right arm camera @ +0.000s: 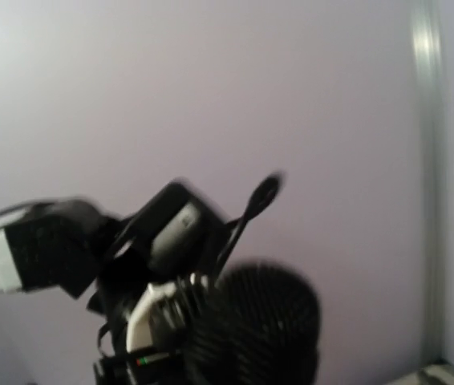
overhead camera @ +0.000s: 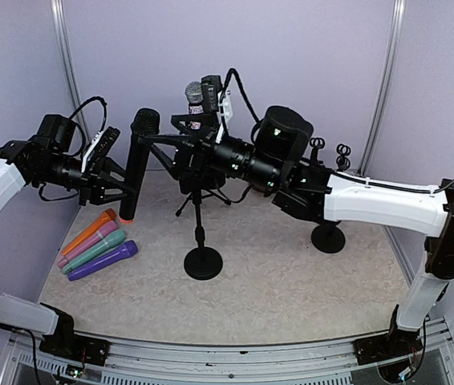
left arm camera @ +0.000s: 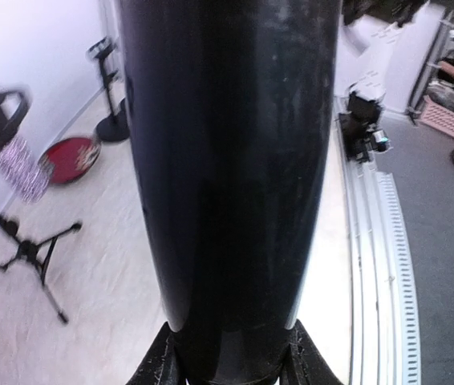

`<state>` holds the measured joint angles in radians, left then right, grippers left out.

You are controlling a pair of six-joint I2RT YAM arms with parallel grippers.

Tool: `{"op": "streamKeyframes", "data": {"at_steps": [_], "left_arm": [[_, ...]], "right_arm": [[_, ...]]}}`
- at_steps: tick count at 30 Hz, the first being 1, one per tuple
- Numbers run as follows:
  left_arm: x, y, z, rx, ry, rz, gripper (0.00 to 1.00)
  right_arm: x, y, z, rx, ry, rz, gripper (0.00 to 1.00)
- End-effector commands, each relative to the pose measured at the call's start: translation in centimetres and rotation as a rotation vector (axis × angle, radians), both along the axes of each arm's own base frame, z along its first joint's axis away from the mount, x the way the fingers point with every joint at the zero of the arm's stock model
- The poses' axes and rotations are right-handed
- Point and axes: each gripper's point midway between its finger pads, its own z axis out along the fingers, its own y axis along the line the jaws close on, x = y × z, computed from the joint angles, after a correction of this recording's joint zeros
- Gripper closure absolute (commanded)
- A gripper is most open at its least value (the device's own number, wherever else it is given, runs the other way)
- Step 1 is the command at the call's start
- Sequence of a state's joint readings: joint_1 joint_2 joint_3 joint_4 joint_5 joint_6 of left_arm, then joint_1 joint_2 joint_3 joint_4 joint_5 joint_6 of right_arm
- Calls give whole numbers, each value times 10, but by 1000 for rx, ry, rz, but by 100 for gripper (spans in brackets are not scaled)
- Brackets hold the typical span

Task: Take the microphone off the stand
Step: Pass from the right arm to the left, then place the microphone at the center of the board.

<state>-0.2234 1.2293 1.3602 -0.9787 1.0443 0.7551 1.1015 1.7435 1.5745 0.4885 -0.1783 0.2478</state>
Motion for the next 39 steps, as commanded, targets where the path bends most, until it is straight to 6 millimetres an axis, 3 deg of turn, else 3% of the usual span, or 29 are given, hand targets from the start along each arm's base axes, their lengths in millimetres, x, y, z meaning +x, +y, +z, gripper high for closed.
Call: {"op": "streamKeyframes", "data": {"at_steps": [1,4,9,17,19,24,32,39], "left_arm": [[26,25,-47,113,21,119,100],[43,46,-96,275,37,238,100],[46,82,-172,517,33,341,100],[35,119,-257,796,57,418,100],[35,124,-270,849,66,447,100],[30,126,-293,947,73,440,96],[30,129,-302,970,102,458,70],[28,118,-286,925,109,443,44]], "right_arm": [[10,-56,19,-17,-12,-146,0],[18,-86,13,-40,7,-219,0],[27,-123,2,-64,35,-312,0],[35,-134,-21,-146,61,-363,0],[35,-135,-29,-168,67,-369,0],[40,-147,-60,-225,103,-425,1],[38,-161,-129,-310,199,-455,10],[45,-139,-204,-446,252,-463,14]]}}
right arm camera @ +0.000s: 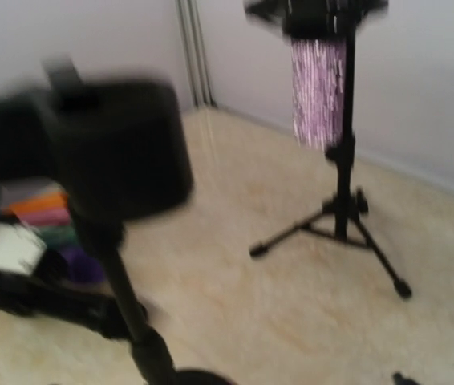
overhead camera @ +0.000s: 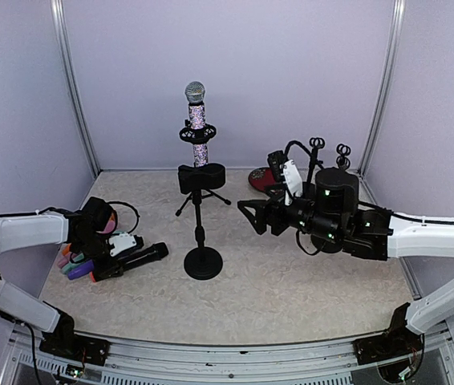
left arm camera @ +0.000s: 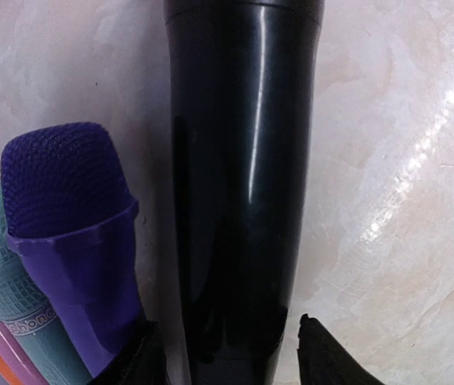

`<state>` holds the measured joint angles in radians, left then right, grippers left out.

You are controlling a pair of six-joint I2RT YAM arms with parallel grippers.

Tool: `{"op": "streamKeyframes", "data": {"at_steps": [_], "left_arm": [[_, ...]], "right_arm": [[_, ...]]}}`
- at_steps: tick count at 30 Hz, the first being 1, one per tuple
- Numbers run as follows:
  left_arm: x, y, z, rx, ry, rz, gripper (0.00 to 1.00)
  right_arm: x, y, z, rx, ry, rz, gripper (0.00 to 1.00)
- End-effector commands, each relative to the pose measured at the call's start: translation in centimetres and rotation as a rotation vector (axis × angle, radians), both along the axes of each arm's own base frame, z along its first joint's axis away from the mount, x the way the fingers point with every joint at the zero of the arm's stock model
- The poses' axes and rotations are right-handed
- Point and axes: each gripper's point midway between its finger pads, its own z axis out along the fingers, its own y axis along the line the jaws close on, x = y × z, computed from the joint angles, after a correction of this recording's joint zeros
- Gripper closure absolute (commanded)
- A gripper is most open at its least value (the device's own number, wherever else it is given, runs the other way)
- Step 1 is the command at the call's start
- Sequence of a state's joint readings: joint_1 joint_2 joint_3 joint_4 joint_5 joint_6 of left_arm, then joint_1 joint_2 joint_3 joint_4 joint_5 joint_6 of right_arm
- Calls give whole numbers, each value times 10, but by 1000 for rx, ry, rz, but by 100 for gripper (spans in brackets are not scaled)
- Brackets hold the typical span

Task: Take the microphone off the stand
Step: Place the microphone at the center of the board.

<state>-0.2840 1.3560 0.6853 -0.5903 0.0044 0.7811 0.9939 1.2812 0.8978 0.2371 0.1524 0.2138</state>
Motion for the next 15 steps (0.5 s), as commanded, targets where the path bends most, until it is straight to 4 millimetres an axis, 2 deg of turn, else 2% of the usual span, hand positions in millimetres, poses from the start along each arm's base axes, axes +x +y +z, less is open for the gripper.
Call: {"op": "streamKeyframes", "data": {"at_steps": [1,3,9,15], "left_arm": [[3,-16,21,-73,-19,-15,41],[5,-26,39,-127,-33,-33,37],[9,-56,102,-312,-71,-66,25],[16,-67,152,-421,-166,-93,19]], "right_arm": [[6,18,-40,-60,32,-20,15],[6,34,-59,-105,30,-13,16],[10,77,-90,-143,-7,-12,22],[27,103,-115,-159,-34,-70,26]]}}
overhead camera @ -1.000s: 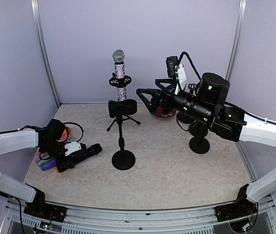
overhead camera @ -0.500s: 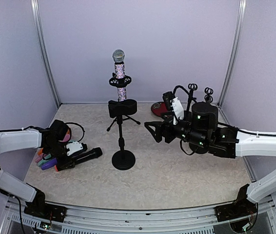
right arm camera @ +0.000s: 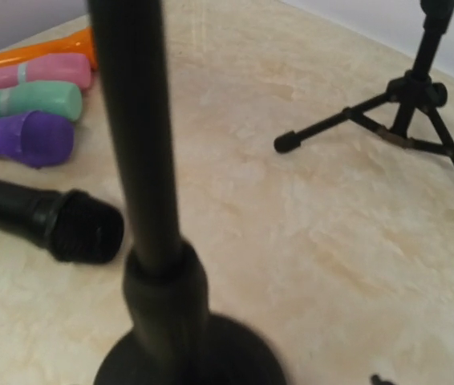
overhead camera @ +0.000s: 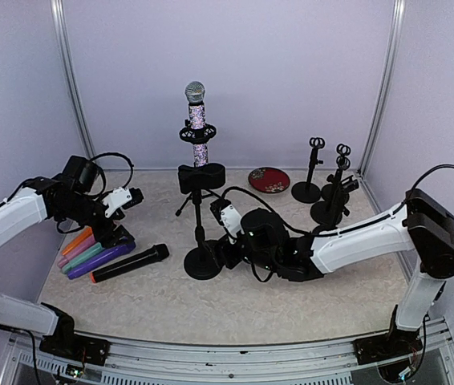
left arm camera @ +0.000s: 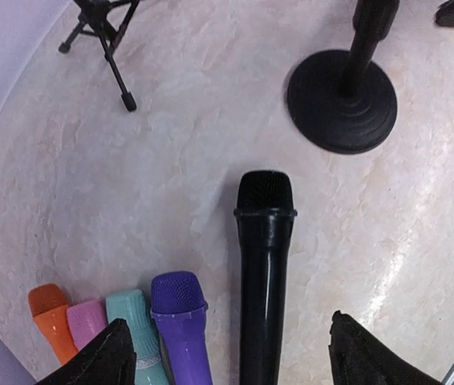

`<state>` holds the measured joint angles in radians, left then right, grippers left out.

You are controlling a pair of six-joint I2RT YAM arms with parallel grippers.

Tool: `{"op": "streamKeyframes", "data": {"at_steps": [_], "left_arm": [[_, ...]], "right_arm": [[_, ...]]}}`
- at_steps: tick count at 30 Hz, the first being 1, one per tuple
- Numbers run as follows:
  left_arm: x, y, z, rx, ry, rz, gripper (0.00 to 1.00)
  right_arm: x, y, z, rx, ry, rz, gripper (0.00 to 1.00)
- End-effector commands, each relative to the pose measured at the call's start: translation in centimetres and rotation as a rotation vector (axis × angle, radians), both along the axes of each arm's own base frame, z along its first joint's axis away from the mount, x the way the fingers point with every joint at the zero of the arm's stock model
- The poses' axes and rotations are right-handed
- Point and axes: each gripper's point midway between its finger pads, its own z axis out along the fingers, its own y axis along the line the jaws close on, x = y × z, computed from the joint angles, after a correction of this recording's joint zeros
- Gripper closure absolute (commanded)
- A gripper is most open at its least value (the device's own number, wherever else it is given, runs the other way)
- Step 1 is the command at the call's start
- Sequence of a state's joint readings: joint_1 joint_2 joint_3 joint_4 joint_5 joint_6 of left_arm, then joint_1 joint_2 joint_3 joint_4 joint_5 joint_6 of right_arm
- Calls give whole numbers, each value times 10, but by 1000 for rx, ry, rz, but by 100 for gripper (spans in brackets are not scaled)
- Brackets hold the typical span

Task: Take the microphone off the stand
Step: Place the microphone at the center of the board, then pick up the microphone stand from the center of the board.

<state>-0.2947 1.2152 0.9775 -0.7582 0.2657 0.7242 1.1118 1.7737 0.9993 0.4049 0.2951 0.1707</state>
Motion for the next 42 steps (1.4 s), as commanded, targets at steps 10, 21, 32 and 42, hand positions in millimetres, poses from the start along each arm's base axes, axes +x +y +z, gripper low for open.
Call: {"op": "streamKeyframes", "data": {"at_steps": [10,21,32,42], "left_arm": [[-52,-9,84,-160,-363,-301,1],[-66,-15,93,-136,-393,-386,5],[-82,-38,109,-241,-402,-464,14],[-103,-63,149,-241,-643,-672,62]], "right_arm": [[39,37,7,85,-178,-146,35],[47,55,-3,92,-208,-137,44],[43,47,6,113,-221,-137,87],[34,22,55,160,-291,-157,100]]}}
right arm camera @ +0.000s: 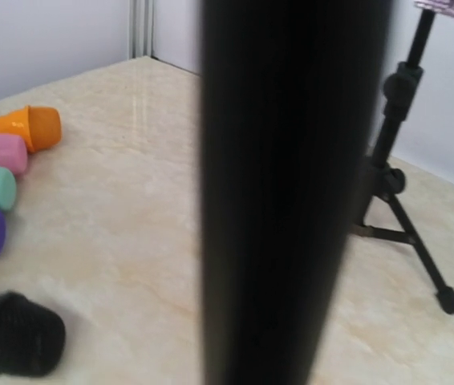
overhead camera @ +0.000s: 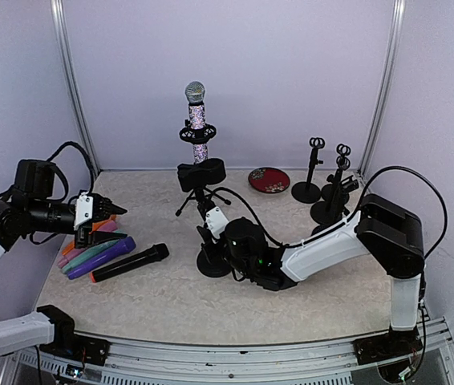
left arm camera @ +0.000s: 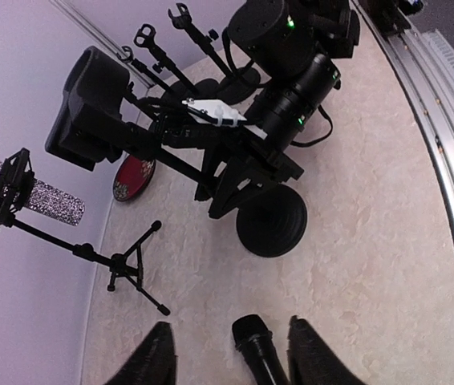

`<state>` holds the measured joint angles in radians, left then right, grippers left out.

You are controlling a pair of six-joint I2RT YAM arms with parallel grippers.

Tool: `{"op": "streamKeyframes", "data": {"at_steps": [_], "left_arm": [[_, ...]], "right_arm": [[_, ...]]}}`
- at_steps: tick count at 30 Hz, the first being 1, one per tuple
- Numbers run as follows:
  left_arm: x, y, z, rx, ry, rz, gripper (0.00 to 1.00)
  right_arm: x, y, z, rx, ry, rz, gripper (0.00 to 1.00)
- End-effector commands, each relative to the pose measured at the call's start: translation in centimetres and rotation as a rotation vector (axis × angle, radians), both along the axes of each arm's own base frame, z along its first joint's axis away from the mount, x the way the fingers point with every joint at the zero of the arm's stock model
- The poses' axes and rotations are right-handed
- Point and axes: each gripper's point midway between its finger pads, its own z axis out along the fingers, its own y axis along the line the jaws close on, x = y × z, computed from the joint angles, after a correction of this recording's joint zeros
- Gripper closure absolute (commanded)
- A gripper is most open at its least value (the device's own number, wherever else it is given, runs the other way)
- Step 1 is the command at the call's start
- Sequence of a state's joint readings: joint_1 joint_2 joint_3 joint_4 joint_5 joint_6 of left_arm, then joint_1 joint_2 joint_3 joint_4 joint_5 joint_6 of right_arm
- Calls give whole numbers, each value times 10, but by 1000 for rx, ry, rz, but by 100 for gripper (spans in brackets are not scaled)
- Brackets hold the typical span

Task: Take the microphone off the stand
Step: Pick up the microphone stand from the center of the board, then pass from the right arm to the left

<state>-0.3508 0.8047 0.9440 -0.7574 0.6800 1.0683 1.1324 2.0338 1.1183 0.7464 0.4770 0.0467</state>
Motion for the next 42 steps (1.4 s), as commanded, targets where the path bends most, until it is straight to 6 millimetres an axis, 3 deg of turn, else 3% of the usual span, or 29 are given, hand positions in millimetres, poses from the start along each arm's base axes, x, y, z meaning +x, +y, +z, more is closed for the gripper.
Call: {"op": "streamKeyframes", "data": {"at_steps": [1,3,7,11,16,21,27,40,42], "left_arm": [[-11,-15,37,-22,-211,-103,66],[-15,-19,46,-16,-290,-132,69],[-30,-26,60,5,-444,-209,64],[-38,-33,75,1,-500,-246,65],[-49,-39,95,-31,-542,-292,72],[-52,-40,98,-30,-572,-304,80],[-54,-40,98,-30,-574,-309,100],[-52,-38,94,-20,-566,-297,100],[-45,-39,92,-30,-535,-256,90]], "right_arm": [[-4,-15,62,89,-92,-28,100],[-5,-20,70,90,-108,-33,100],[-6,-23,83,91,-132,-37,100],[-6,-23,90,101,-137,-34,100],[-9,-21,94,105,-145,-32,100],[-10,-22,102,116,-153,-32,100],[-11,-23,110,128,-160,-27,100],[-14,-24,120,162,-150,-22,100],[-15,-25,126,185,-143,-19,100]]}}
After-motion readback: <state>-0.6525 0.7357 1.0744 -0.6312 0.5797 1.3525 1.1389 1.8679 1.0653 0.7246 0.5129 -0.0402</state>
